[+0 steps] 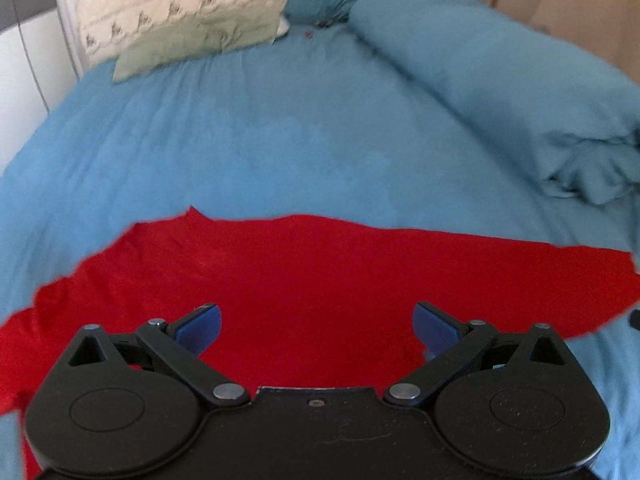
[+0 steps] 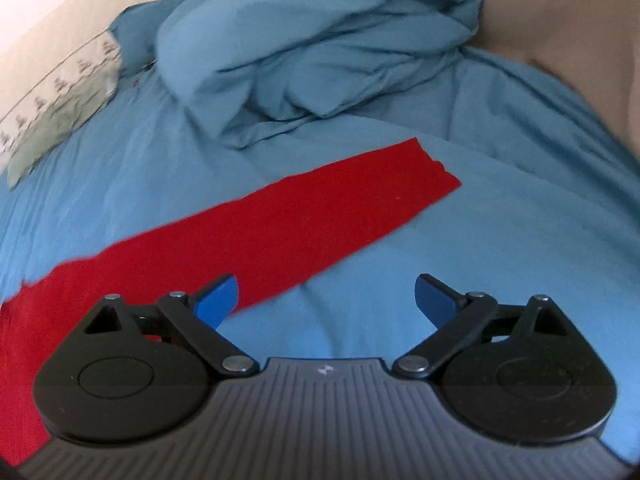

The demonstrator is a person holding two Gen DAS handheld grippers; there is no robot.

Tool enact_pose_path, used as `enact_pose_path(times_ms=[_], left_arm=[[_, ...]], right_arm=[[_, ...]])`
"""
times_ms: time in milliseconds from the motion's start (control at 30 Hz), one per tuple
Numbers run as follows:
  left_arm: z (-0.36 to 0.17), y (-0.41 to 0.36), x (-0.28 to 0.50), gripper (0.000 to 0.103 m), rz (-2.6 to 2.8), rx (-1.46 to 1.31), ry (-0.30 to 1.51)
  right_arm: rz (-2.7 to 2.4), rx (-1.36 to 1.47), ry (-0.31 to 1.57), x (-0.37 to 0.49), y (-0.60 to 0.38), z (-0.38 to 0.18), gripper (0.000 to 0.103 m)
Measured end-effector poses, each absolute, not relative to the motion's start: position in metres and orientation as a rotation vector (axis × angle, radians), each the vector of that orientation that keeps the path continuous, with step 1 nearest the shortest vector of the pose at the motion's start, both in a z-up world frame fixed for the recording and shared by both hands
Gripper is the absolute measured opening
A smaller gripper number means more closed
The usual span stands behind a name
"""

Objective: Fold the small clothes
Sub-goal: 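Reach the right gripper to a sweater sleeve cuff and grasp it, then carry the held sleeve across the sweater body and open the right gripper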

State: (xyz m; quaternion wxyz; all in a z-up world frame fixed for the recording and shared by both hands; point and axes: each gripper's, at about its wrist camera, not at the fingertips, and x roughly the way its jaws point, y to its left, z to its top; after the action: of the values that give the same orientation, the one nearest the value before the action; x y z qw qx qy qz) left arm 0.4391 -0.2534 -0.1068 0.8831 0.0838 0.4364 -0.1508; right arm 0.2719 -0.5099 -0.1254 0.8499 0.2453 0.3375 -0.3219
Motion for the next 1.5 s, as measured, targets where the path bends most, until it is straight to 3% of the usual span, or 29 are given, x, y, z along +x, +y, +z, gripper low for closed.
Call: enact_pose_path(times_ms=[67, 233, 467, 633, 733, 900, 1267, 1400, 1500], left_arm=[[-0.129, -0.257, 0.458, 0.103, -0.294, 0.135, 0.954], [-0.172, -0.266, 0.49, 0.098, -0.248, 0.1, 1.037], [-0.198, -0.276, 0.496, 0.098, -0.226, 0.14, 1.065], [-0.202, -0.279, 0.5, 0.103, -0.212, 0.129, 1.072], [-0.203, -0.286, 0.502, 0.103, -0.208, 0.132, 1.078], [-0.181, -0.271, 0.51, 0.103, -0.215, 0.066, 1.107], [-0.078, -0.129, 0.516, 0.103, -0.118, 0.1, 0.897], [-0.069, -0.063, 0.514, 0.103, -0.043, 0.118, 0.863], [-0.083, -0.011, 0.508, 0.103, 0.021, 0.091, 0.902]], right_arm=[[-0.686, 0.561, 0.706, 0.283, -0.528, -0.141, 0.1], [-0.742, 0.627, 0.692, 0.305, -0.568, -0.183, 0.078], [-0.791, 0.654, 0.593, 0.311, -0.592, -0.2, 0.066], [-0.819, 0.669, 0.574, 0.314, -0.604, -0.2, 0.034], [-0.819, 0.657, 0.589, 0.318, -0.607, -0.192, 0.023], [-0.735, 0.588, 0.55, 0.33, -0.587, -0.156, 0.021], [-0.258, 0.43, 0.448, 0.442, -0.429, -0.048, 0.021], [-0.008, 0.386, 0.465, 0.486, -0.326, -0.041, 0.02], [0.157, 0.314, 0.516, 0.512, -0.242, -0.065, 0.02]])
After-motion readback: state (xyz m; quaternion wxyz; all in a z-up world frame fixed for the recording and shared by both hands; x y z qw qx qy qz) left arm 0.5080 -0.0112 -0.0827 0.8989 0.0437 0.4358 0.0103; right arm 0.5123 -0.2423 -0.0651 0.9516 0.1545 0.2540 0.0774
